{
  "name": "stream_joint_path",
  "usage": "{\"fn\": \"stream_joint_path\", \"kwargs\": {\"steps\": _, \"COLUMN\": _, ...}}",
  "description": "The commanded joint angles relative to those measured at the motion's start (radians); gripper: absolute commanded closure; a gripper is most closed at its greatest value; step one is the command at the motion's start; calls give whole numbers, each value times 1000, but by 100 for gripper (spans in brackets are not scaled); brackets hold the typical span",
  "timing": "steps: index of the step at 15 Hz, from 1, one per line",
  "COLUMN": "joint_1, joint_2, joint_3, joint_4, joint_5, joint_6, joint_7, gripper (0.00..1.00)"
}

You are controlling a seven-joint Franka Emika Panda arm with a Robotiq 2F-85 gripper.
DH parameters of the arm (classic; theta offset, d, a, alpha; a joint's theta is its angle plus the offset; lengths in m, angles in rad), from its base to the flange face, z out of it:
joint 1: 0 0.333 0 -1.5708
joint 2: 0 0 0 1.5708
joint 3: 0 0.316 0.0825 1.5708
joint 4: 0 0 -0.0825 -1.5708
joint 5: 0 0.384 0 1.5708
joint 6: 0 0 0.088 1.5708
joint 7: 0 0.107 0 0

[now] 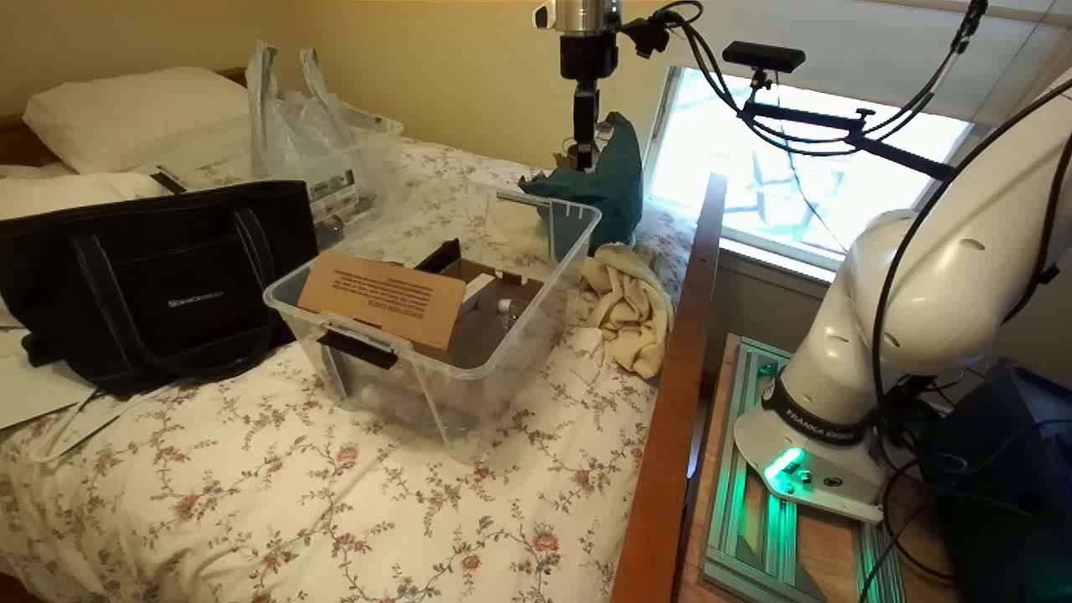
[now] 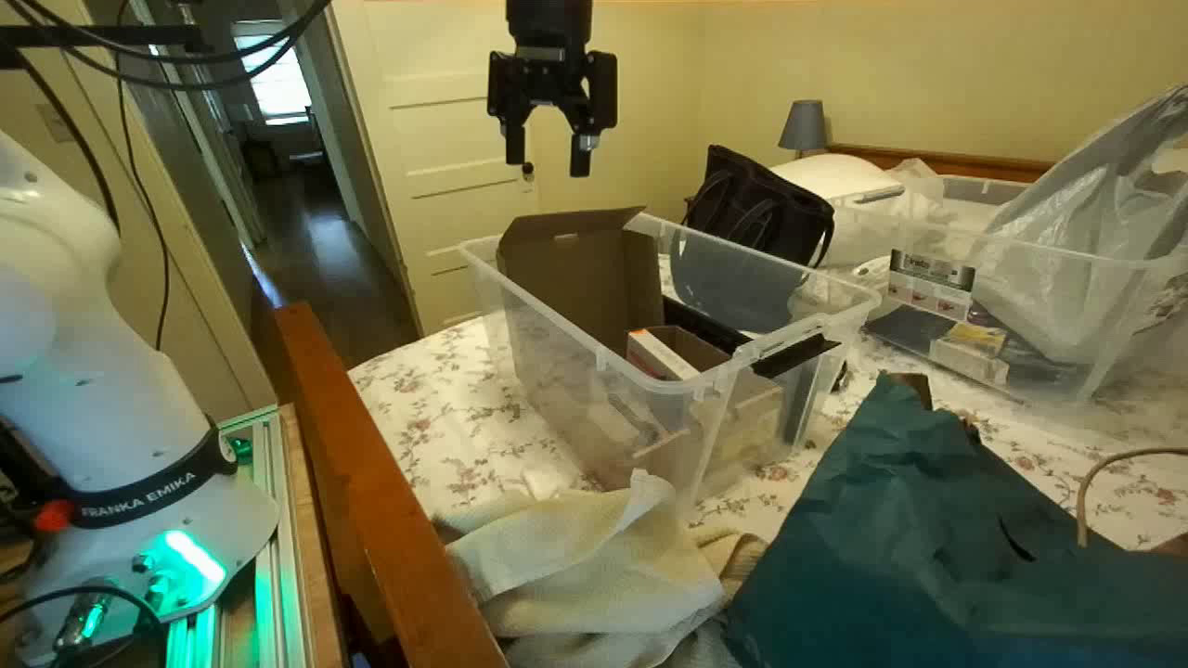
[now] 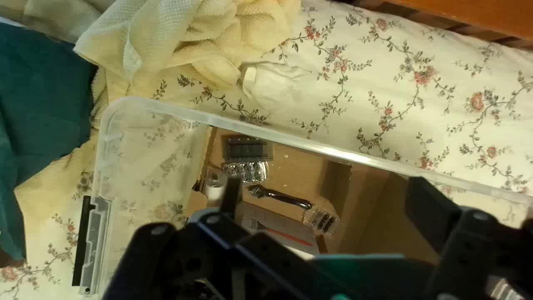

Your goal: Remove the white box from the clear container and place it on the bed.

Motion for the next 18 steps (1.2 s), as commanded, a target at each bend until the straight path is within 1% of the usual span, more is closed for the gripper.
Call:
{"fn": "stream_joint_path", "kwargs": {"steps": 1, "joint_1": -13, "joint_2": 1, "joint_3": 12, "joint_4": 2, "joint_5": 3, "joint_6": -2, "joint_7": -3, "gripper": 0}}
{"fn": "stream_joint_path", "kwargs": {"steps": 5, "joint_1": -13, "joint_2": 1, "joint_3": 12, "joint_4": 2, "joint_5": 3, "joint_6": -2, "joint_7": -3, "gripper": 0}}
{"fn": "stream_joint_path", "kwargs": {"steps": 6, "joint_1": -15, "joint_2": 32, "joint_3": 12, "joint_4": 33, "joint_5": 30, "joint_6": -18, "joint_7": 40, "gripper": 0}}
{"fn": "stream_joint_path", "kwargs": {"steps": 7, "joint_1": -19, "joint_2": 79, "joint_3": 16, "joint_4": 77, "joint_5": 60, "joint_6": -48, "joint_7": 117, "gripper": 0}}
{"fn": "stream_joint_path", "kwargs": {"steps": 11, "joint_1": -20, "joint_2": 190, "joint_3": 28, "joint_4": 172, "joint_5": 175, "joint_6": -2, "joint_7": 304, "gripper": 0}}
{"fn": "stream_joint_path", "kwargs": {"steps": 13, "joint_1": -22, "joint_2": 237, "joint_3": 39, "joint_4": 204, "joint_5": 219, "joint_6": 63, "joint_7": 399, "gripper": 0}}
{"fn": "stream_joint_path", "kwargs": {"steps": 15, "joint_1": -21, "joint_2": 272, "joint_3": 51, "joint_4": 212, "joint_5": 238, "joint_6": 179, "joint_7": 482, "gripper": 0}}
{"fn": "stream_joint_path", "kwargs": {"steps": 18, "joint_1": -17, "joint_2": 316, "joint_3": 64, "joint_4": 204, "joint_5": 211, "joint_6": 362, "joint_7": 620, "gripper": 0}}
